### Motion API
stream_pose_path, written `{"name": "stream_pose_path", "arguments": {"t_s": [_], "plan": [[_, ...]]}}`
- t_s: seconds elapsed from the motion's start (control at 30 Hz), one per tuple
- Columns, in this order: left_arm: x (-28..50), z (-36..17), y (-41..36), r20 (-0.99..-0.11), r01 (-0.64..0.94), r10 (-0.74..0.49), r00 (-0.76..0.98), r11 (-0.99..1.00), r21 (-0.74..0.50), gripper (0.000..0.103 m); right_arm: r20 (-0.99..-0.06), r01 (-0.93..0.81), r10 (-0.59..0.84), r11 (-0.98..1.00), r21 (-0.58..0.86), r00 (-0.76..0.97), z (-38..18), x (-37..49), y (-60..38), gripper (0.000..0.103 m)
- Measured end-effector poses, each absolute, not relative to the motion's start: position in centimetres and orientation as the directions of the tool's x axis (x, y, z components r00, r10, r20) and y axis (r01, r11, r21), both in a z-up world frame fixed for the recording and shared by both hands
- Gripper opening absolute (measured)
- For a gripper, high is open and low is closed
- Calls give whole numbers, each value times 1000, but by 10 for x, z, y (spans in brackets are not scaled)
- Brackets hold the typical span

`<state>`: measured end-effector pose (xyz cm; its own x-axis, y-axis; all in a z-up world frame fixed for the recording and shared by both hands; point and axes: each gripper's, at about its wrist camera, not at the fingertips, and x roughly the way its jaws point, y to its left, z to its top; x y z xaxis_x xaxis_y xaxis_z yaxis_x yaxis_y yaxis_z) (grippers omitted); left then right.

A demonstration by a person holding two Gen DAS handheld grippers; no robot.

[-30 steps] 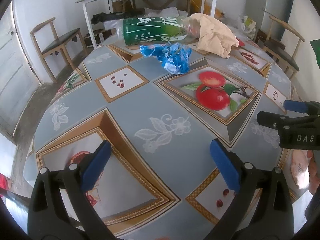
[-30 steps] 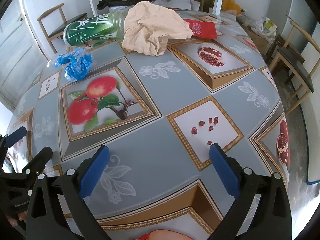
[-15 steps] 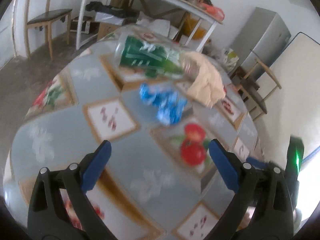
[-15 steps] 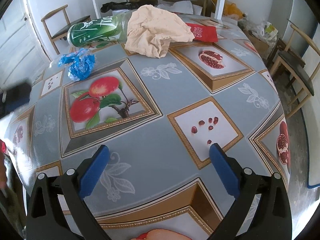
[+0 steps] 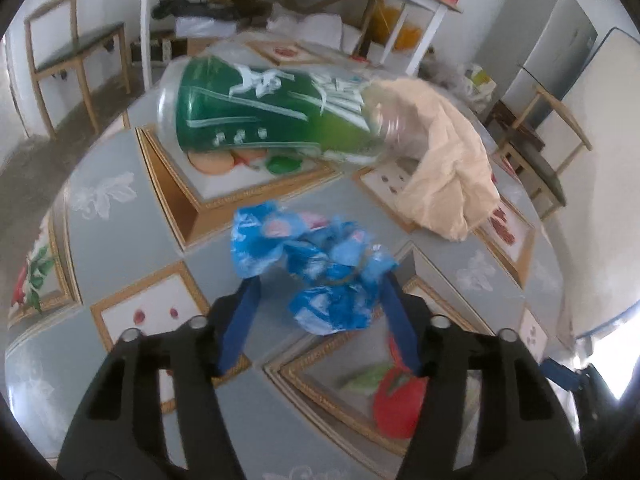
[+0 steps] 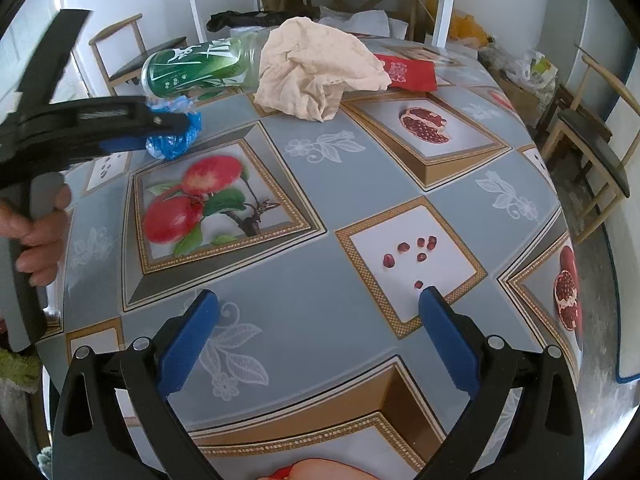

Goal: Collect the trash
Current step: 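Grasp the blue crumpled wrapper with the left gripper while the right gripper grasps the beige cloth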

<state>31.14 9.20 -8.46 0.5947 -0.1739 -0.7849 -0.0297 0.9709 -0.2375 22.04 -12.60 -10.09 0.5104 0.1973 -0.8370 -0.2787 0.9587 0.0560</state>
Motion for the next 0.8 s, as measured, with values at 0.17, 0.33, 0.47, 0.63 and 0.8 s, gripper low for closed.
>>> {"name": "stream_pose_path", "arguments": {"t_s": [0.17,0.33,0.47,0.63,0.8], "plan": [[313,-86,92,-785,-42,-162,597,972,-232,37,-853,-324,277,936,136,442,-88,234,-135,97],[306,-86,97,-780,-42,-173,601,968,-247,32,-781,-347,367,915,205,505,-42,285,-148,97],[300,-87,100,-774,-53,-188,604,960,-274,30,-765,-347,371,915,205,526,-36,348,-137,97],[294,-88,106,-766,-52,-199,611,956,-290,29,-759,-396,342,910,121,554,-45,402,-99,97],[289,-87,112,-764,-61,-208,611,950,-307,28,-798,-389,282,919,65,533,-72,431,-78,81]]}}
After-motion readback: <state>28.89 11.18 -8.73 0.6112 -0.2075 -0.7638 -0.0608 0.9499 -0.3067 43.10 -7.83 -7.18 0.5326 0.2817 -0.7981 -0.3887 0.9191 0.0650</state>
